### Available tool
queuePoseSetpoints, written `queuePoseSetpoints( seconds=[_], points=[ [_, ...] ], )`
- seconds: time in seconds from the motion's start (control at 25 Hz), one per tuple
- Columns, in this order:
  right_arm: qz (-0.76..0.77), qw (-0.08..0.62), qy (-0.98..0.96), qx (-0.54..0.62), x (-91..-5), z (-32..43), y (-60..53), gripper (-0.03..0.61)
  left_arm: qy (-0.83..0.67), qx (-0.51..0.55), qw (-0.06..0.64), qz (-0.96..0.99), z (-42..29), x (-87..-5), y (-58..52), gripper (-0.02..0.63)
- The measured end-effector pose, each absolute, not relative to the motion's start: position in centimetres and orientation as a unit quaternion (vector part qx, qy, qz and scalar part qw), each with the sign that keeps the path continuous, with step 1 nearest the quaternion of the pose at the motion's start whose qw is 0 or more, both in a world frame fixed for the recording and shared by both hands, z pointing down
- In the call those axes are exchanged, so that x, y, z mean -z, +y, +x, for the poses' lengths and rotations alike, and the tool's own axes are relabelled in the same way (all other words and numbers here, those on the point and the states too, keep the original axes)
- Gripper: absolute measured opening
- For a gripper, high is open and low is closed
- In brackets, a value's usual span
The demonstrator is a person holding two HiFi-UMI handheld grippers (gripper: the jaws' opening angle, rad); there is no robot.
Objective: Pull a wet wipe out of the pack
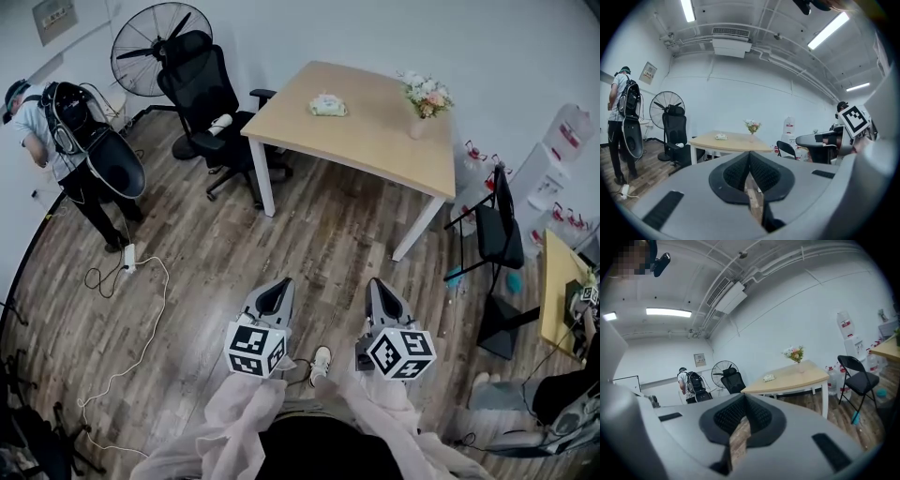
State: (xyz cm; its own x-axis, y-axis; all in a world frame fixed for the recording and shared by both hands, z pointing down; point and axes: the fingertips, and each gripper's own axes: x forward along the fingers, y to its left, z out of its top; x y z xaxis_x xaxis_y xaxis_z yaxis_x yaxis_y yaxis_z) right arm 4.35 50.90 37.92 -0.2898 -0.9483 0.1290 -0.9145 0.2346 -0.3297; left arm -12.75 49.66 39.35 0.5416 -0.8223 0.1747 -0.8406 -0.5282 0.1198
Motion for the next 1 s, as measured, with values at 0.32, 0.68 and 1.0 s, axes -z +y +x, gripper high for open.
queuePoseSetpoints(
  seconds=[0.32,0.68,1.0],
  points=[
    [-0.578,0.046,0.797,0.17,-37.8,5.7,43.2,0.011,-0.489,-0.051,0.092,0.866,-11.1,-39.3,42.9,0.012],
    [-0.582,0.036,0.794,0.172,-39.6,9.1,38.1,0.011,-0.498,-0.05,0.103,0.86,-8.1,-41.1,37.7,0.013],
    [-0.573,0.029,0.799,0.179,-40.9,10.9,35.4,0.011,-0.505,-0.055,0.105,0.855,-6.1,-42.0,35.3,0.013]
  ],
)
